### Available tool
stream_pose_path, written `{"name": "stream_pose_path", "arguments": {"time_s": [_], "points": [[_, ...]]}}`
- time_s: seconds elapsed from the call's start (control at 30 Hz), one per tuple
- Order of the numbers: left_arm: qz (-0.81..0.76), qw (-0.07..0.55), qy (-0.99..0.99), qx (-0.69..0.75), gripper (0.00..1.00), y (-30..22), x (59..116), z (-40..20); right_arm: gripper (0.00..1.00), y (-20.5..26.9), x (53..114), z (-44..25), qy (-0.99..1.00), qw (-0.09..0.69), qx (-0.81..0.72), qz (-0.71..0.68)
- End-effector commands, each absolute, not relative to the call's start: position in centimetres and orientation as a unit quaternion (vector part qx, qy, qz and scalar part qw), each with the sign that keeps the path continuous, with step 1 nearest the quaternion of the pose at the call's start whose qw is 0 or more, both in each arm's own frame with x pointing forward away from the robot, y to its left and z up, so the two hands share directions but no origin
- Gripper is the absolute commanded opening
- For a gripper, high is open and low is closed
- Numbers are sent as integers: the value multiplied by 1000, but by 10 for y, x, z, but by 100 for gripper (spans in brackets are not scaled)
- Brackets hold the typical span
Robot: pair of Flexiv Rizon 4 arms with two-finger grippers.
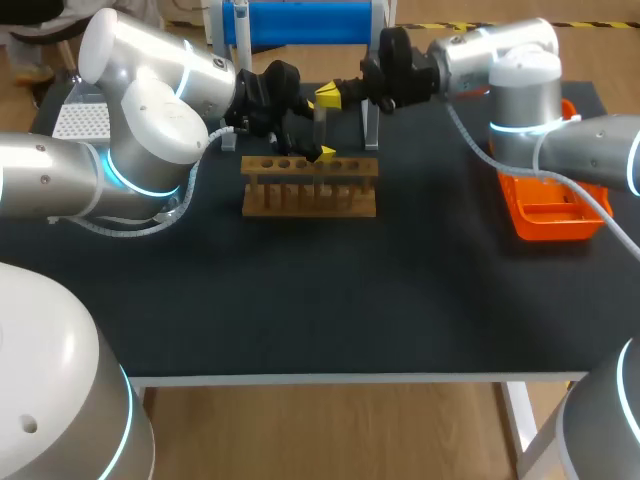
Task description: Invert the test tube, pick up the pipette, mount the tip to pipette, aspirate from beaker and dispense into the tube, eject the tip, return the pipette, and cap with the stopper.
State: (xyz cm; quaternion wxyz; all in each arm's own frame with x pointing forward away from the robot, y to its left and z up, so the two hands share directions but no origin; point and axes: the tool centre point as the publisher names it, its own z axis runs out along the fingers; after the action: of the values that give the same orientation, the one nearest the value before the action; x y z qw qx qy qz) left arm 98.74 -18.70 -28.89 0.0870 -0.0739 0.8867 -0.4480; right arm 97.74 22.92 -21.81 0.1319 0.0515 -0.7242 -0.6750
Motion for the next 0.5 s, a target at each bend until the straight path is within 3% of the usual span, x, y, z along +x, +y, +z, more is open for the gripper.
{"name": "stream_pose_path", "arguments": {"time_s": [0.03,0.5], "points": [[-447,86,887,-74,100,-187,988,-288,0,230,978,-222,-726,133,51,-673],[-447,86,887,-74,100,-187,988,-288,0,229,978,-235,-731,138,38,-667]]}}
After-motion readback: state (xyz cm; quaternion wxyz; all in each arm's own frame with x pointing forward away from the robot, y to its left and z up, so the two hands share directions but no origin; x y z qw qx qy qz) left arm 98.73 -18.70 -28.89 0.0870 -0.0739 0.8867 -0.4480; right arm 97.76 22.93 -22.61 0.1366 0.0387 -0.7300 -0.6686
